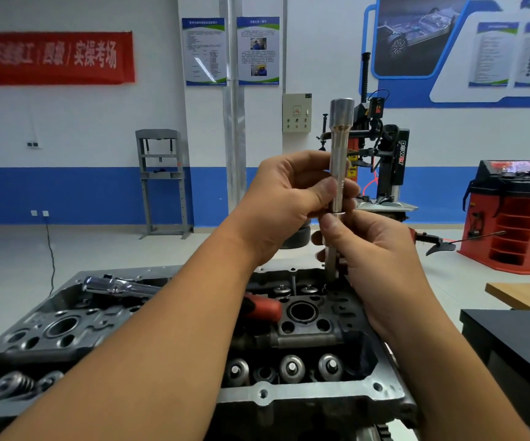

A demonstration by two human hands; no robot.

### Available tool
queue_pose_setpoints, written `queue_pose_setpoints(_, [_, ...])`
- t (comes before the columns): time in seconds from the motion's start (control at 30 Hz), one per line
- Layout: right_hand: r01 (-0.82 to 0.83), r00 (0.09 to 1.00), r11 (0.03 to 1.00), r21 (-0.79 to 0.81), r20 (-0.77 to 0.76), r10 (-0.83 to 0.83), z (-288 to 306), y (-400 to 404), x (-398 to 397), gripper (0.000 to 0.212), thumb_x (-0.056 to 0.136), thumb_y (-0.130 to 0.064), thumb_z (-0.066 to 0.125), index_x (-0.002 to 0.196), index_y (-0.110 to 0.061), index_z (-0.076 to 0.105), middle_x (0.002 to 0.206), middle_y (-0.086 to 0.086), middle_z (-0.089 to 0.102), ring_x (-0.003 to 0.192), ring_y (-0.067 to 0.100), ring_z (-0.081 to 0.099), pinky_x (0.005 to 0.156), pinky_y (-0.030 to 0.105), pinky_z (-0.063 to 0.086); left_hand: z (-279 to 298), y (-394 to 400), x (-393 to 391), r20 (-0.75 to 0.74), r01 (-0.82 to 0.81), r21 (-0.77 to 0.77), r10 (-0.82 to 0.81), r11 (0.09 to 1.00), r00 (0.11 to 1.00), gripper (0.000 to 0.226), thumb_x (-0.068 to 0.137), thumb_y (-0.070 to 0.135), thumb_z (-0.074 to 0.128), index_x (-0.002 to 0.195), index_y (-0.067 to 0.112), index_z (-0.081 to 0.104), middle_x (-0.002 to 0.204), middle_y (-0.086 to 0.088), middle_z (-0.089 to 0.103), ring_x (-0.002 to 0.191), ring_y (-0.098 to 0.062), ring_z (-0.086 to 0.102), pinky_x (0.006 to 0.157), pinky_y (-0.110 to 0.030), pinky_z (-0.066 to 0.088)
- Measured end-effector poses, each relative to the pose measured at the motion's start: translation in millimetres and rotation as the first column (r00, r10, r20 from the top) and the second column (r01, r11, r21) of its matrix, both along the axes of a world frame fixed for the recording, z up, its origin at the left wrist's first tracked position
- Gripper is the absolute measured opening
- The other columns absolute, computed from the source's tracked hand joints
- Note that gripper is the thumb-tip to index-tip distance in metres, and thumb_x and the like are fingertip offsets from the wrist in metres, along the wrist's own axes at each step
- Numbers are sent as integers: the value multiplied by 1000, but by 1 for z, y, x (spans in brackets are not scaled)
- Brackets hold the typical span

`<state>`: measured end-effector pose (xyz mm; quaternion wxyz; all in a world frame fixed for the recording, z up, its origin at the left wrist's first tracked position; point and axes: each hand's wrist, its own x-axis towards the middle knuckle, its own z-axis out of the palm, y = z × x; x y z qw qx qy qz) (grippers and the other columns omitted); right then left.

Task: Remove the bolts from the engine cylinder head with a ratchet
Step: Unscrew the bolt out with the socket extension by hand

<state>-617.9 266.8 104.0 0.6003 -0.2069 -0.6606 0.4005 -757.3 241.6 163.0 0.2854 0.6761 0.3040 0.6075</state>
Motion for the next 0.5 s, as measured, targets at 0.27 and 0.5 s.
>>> queue_pose_setpoints(0.27, [17,999,1000,5,-28,-17,1,-2,-1,9,92,-25,77,84,-28,77,75,2,76,69,26,71,70,44,59,0,1,0,24,34,-11,-34,999,999,19,97,13,65,115,5,69,94,-9,77,92,-27,72,94,-50,58])
queue_pose_setpoints(0.5, [16,997,1000,-15,-80,-17,-1,1,0,9,83,-26,85,81,-24,77,73,6,75,67,28,71,64,40,58,1,0,3,51,-81,32,79,996,996,26,82,11,78,104,1,68,90,-16,74,84,-33,70,88,-56,59])
